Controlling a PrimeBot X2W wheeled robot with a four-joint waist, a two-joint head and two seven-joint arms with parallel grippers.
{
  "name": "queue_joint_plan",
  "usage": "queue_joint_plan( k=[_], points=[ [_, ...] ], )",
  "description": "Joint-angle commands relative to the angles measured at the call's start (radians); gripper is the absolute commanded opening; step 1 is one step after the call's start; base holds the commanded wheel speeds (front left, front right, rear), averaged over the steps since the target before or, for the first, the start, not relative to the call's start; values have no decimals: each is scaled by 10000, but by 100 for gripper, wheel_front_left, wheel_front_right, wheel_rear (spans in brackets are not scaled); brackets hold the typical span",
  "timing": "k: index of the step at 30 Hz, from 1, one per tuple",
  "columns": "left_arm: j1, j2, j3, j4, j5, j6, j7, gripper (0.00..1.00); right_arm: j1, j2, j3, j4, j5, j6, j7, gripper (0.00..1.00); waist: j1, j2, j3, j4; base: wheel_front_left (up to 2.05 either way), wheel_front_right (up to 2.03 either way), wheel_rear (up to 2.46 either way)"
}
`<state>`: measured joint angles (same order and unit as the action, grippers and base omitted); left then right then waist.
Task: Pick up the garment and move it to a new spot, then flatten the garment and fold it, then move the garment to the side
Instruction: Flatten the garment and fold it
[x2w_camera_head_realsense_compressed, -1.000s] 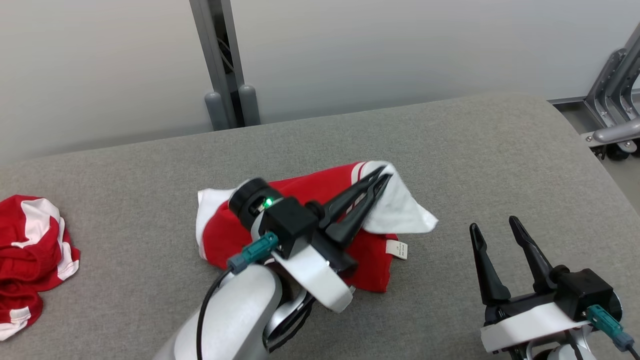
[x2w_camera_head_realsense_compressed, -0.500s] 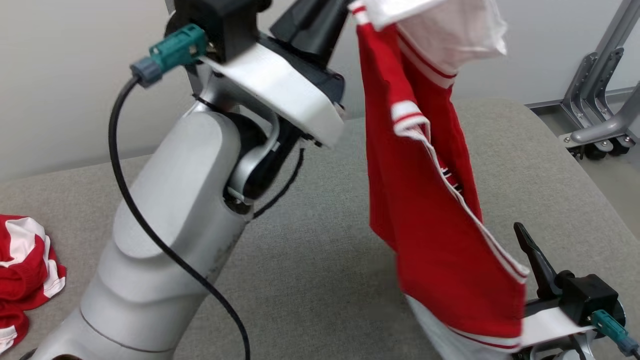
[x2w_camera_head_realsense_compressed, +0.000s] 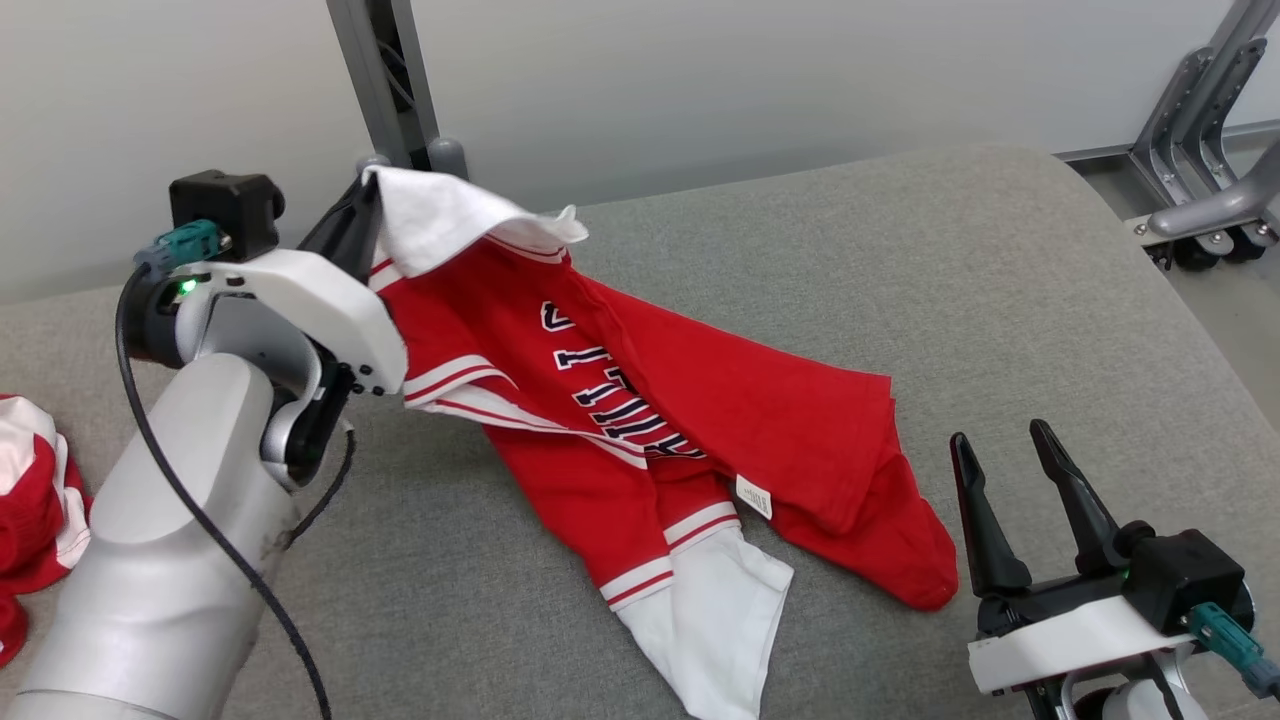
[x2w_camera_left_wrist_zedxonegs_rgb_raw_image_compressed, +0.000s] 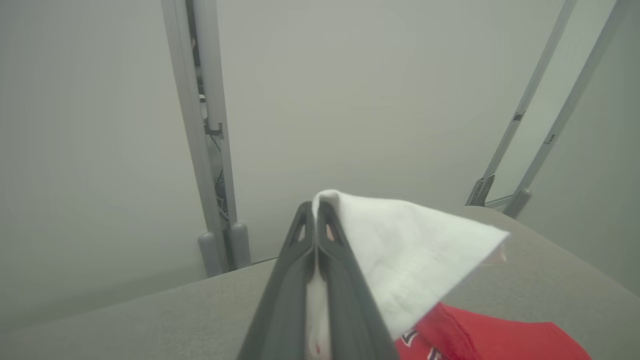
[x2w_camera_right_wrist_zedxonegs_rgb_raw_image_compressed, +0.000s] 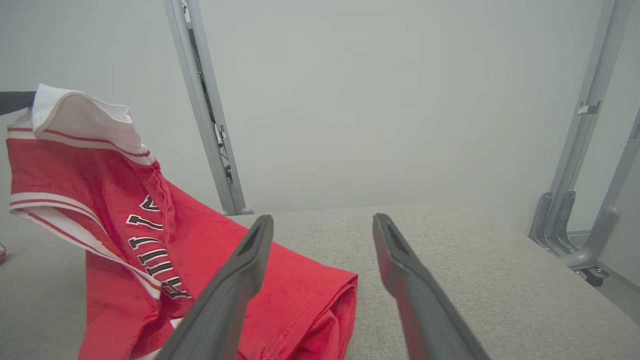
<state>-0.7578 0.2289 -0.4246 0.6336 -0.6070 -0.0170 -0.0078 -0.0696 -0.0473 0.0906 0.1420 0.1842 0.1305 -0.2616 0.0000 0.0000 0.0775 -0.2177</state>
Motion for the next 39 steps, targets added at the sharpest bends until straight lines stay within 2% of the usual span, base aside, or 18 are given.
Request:
queue_joint_plan(
  k=[1,8,12,13,14,15,20,24,27,31,32,39],
  points=[
    [-104,203,-5,326,184,-107,-269,0,-104,-60,5,-31,-37,5,-50,100,0,0,208,36,0,0,0],
    [-1146,1197,-220,2111,1168,-87,-1724,0,-510,-60,214,-72,-45,5,-52,100,0,0,871,-126,0,0,0],
    [-1790,1499,-355,2854,1565,-81,-2165,0,-736,-60,292,-111,-58,5,-50,100,0,0,1342,-284,0,0,0],
    [-1941,1520,-347,2999,1580,-152,-2228,29,-785,-60,300,-123,-63,5,-52,100,0,0,1457,-319,0,0,0],
    [-2042,1523,-345,3178,1542,-235,-2253,84,-832,-59,311,-141,-70,5,-52,100,0,0,1569,-348,0,0,0],
    [-2149,1519,-368,3356,1548,-309,-2281,100,-884,-60,310,-156,-75,5,-50,100,0,0,1670,-361,0,0,0],
    [-2470,1257,-243,3926,1394,-337,-2449,100,-1031,-59,222,-208,-80,5,-50,100,0,0,1993,-275,0,0,0],
    [-2140,982,40,3649,1218,-152,-2565,100,-1026,-60,186,-151,-106,5,-50,100,0,0,1933,-30,0,0,0],
    [-1360,708,516,2638,1025,-50,-2574,100,-930,-62,163,-108,-102,5,-52,100,0,0,1768,216,0,0,0],
    [432,172,1079,1143,773,-153,-2568,100,-785,-62,179,-21,-112,5,-50,100,0,0,1447,537,0,0,0],
    [432,172,1079,1143,773,-153,-2568,100,-785,-62,179,-21,-112,5,-50,100,0,0,1447,537,0,0,0],
    [3616,-844,1430,-892,621,-69,-2571,100,-541,-60,56,68,-193,5,-50,100,0,0,894,1031,0,0,0]
  ],
)
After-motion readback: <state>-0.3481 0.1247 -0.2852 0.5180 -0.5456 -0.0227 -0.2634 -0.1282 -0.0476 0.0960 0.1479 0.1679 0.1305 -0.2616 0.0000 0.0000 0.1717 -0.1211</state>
